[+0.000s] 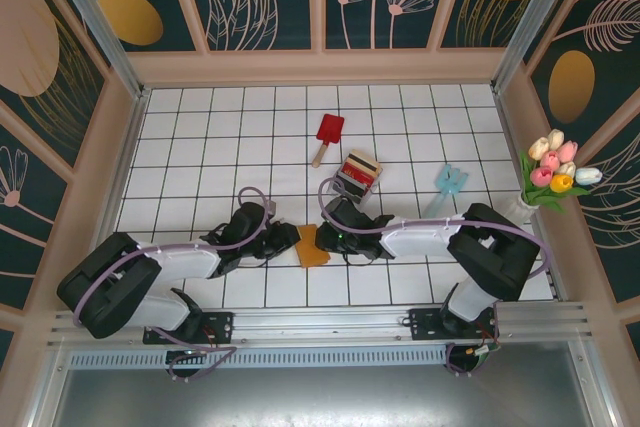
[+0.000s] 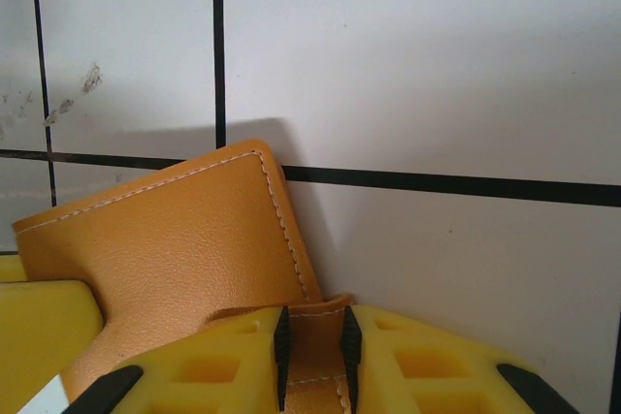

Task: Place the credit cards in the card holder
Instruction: Pick up the card holder at the bottom-center of the table, then open the button on the card holder.

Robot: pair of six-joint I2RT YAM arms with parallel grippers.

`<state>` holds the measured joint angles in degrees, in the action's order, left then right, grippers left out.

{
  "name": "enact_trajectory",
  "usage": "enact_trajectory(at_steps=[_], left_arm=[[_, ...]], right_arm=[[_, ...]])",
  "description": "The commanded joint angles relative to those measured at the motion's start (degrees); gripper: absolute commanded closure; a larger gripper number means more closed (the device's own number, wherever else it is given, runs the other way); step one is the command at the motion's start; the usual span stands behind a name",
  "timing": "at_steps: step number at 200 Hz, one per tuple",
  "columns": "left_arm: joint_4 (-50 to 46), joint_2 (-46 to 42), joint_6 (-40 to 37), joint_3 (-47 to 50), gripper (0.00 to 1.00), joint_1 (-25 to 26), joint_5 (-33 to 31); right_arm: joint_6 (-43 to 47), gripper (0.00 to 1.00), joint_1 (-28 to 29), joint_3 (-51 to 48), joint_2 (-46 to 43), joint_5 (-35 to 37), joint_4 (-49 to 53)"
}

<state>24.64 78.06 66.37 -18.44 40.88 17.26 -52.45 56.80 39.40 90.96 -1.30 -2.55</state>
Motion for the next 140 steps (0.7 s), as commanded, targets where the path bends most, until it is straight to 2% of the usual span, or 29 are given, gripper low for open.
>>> enact_trajectory(at_steps=[1,51,115,140], left_arm=[[1.2,-2.0,-1.0,-1.0,0.85,0.1,-1.4],[0.5,-2.0,-2.0,-1.6,0.92,0.2,-1.2],[0.9,-1.4,-1.9,-2.5,0.92,0.2,-0.6],[1.0,-1.7,-2.0,-2.7,0.93,0.1,-0.1]], right_arm=[[0.5,0.72,0.4,0.9,-0.6,0.5,6.2],[5.8,0.64,1.5,5.8,-4.1,1.9,8.0],[7.2,0.61,4.2,9.1,2.1,1.9,11.4],[7.4,0.61,5.8,10.4,5.7,6.7,16.0]])
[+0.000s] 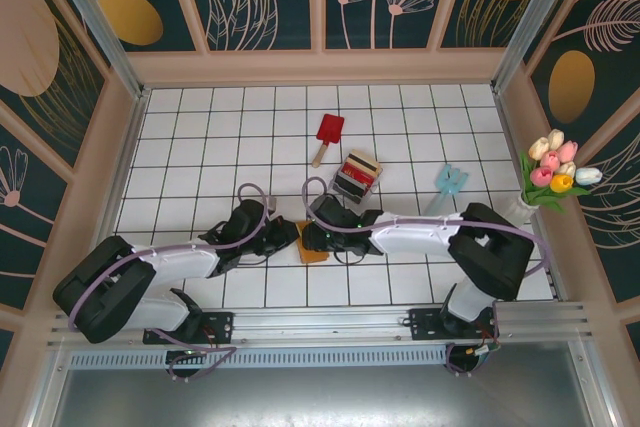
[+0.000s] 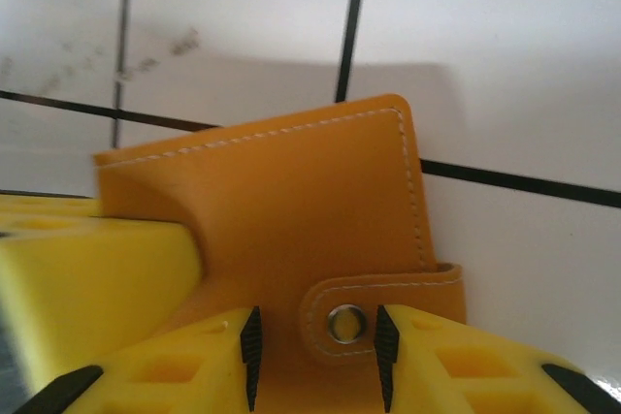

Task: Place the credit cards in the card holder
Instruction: Open the button on the card holder, then open the card holder at the bottom-center of the table.

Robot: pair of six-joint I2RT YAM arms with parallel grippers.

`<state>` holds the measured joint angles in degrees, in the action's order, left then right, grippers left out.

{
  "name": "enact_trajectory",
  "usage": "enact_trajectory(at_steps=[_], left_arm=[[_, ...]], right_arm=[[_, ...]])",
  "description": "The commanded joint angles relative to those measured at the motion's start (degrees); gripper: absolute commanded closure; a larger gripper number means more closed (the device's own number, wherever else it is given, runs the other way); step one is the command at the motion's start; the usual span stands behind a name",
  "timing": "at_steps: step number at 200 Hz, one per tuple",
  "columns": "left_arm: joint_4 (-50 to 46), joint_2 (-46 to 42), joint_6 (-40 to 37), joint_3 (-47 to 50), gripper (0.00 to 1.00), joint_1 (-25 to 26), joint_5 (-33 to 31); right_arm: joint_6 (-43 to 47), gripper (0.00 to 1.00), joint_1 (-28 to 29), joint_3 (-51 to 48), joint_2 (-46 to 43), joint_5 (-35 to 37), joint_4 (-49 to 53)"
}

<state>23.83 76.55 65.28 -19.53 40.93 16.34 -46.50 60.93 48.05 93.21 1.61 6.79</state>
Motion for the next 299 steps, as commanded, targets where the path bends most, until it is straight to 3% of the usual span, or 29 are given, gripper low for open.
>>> enact_trajectory(at_steps=[1,24,42,69,112,138,155,190,214,255,289,299], left_arm=[[1.8,-0.2,-0.9,-1.7,0.93,0.1,0.9],[1.3,-0.5,-1.2,-2.0,0.93,0.1,0.8],[-0.2,-0.8,-1.9,-2.4,0.94,0.2,0.5],[-2.8,-2.8,-2.5,-1.7,0.95,0.1,-1.4],[-8.9,-4.6,-5.8,-0.9,0.98,0.1,-3.5],[-8.6,-5.1,-5.7,0.2,0.98,0.1,-3.9],[-8.0,-4.7,-6.0,0.0,0.97,0.1,-3.3],[-8.2,-3.1,-7.2,-1.5,0.96,0.1,-2.6],[-8.1,-2.6,-7.3,-1.9,0.95,0.1,-2.2],[-8.0,-2.6,-7.4,-2.4,0.95,0.1,-1.6],[-8.0,-2.9,-7.3,-2.6,0.95,0.1,-1.4],[-8.1,-2.9,-7.4,-2.5,0.94,0.1,-1.4]], right_arm=[[1.5,0.61,1.7,1.8,3.6,4.0,6.9],[1.3,0.63,2.5,3.6,6.8,7.6,10.1],[0.2,0.72,3.3,6.4,8.8,13.5,16.0],[-2.2,0.77,3.4,7.2,8.1,19.2,21.2],[-3.3,0.9,-0.4,1.1,0.2,18.0,18.1],[-3.3,0.9,-3.4,-2.6,-3.9,15.3,15.7],[-1.6,0.87,-4.2,-3.9,-6.4,12.1,12.7],[-0.9,0.64,-5.4,-4.0,-9.5,6.8,9.7],[0.6,0.57,-6.3,-5.1,-11.2,1.5,4.8],[3.7,0.43,-4.7,-1.8,-7.6,-3.7,0.9],[5.0,0.41,-3.4,2.5,-0.8,-1.1,5.7],[4.9,0.45,-3.2,3.3,0.8,0.1,7.3]])
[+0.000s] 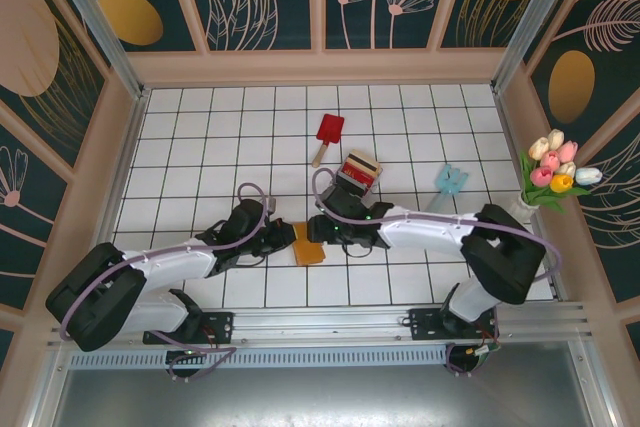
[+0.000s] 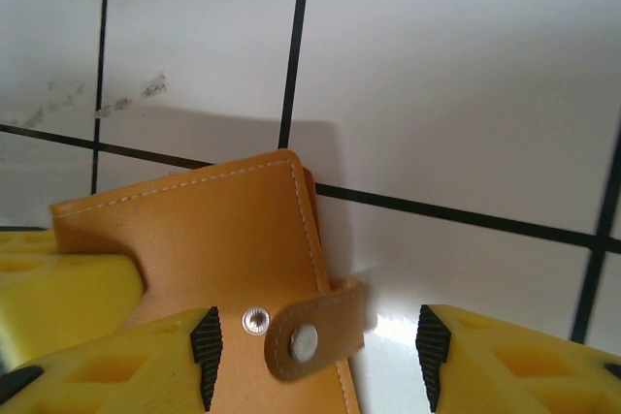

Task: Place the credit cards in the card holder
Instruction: Open the card holder at the bottom-center of the table.

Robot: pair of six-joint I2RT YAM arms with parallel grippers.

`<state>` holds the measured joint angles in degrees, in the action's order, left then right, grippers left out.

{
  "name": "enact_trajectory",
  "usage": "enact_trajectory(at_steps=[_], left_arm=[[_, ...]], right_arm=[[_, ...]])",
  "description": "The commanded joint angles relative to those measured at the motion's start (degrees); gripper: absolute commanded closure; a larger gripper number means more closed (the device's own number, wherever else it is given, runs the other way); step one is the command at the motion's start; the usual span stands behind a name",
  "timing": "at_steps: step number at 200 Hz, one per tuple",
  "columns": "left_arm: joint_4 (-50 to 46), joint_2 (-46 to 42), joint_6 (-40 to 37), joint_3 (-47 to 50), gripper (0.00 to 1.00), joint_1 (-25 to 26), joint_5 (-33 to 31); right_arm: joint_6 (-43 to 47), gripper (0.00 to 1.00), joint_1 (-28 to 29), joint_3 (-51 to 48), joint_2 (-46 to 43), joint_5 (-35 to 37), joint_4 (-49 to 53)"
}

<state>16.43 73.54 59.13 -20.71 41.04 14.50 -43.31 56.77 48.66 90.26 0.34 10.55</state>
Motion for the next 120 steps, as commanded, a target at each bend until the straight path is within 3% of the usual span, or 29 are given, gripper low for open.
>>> enact_trajectory(at_steps=[1,26,59,81,92,120], left_arm=[[-0.7,0.1,-1.2,-1.4,0.94,0.0,0.5],[-1.0,0.1,-1.3,-1.5,0.94,0.0,0.3],[-2.8,0.4,-2.2,-2.0,0.89,0.0,-0.8],[-6.2,0.1,-3.0,-3.3,0.68,0.0,-2.7],[-7.9,-0.3,-3.1,-3.8,0.51,0.0,-3.7],[-10.2,-2.1,-3.1,-5.0,0.39,0.0,-4.7]], right_arm=[[1.6,0.46,0.9,2.7,3.9,1.7,3.8],[0.1,0.67,0.8,2.5,3.8,5.4,5.6],[-1.1,0.89,0.0,-0.7,-1.3,5.1,3.2],[-1.8,0.96,-0.9,-4.1,-5.9,2.6,0.1],[-2.3,0.96,-1.5,-5.6,-8.4,1.4,-1.0],[-2.7,0.95,-3.0,-9.6,-15.0,-4.1,-6.0]])
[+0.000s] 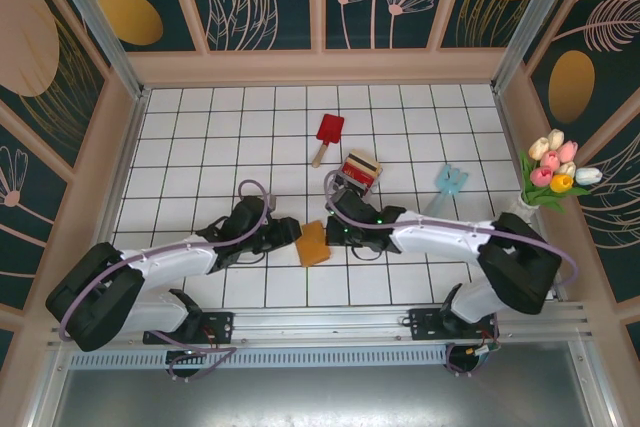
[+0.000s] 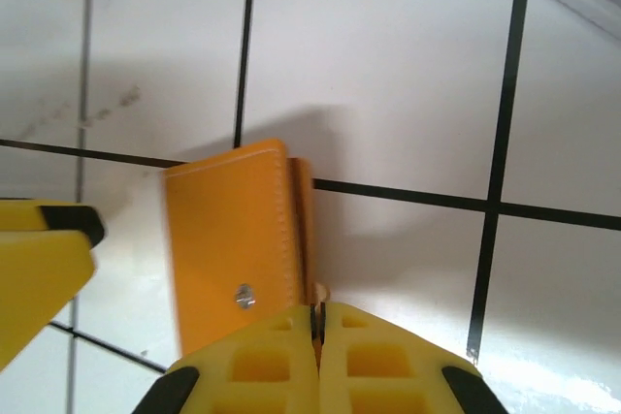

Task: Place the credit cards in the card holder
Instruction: Open the card holder at the bottom-center of the table.

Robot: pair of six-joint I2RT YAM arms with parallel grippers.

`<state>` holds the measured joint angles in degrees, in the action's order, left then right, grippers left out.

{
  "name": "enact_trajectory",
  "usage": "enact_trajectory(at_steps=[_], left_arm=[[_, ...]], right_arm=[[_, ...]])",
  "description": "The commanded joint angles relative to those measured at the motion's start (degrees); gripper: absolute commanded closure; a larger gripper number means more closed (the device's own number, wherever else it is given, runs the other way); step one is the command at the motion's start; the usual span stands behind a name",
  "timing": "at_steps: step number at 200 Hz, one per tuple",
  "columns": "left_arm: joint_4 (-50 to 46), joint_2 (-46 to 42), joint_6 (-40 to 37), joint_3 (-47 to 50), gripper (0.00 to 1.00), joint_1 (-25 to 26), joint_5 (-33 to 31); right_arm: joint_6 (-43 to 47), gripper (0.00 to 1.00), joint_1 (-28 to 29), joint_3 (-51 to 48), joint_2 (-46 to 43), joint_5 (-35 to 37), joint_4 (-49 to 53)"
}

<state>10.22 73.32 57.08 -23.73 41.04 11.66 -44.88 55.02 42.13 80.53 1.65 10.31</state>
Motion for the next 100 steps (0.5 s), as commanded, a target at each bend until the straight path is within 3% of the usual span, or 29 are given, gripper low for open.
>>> enact_trajectory(at_steps=[1,47,100], left_arm=[[-4.0,-1.9,-1.0,-2.0,0.39,0.0,-1.9],[-0.8,-2.1,-0.7,-4.9,0.31,0.0,4.2],[0.6,0.8,-0.8,-5.9,0.29,0.1,7.4]], right_arm=[[-1.2,0.95,-1.3,-3.2,-5.6,-5.7,-6.0],[-3.2,0.93,-2.7,-6.0,-9.8,-12.4,-13.6],[-3.9,0.92,-2.9,-6.4,-9.8,-13.3,-15.8]])
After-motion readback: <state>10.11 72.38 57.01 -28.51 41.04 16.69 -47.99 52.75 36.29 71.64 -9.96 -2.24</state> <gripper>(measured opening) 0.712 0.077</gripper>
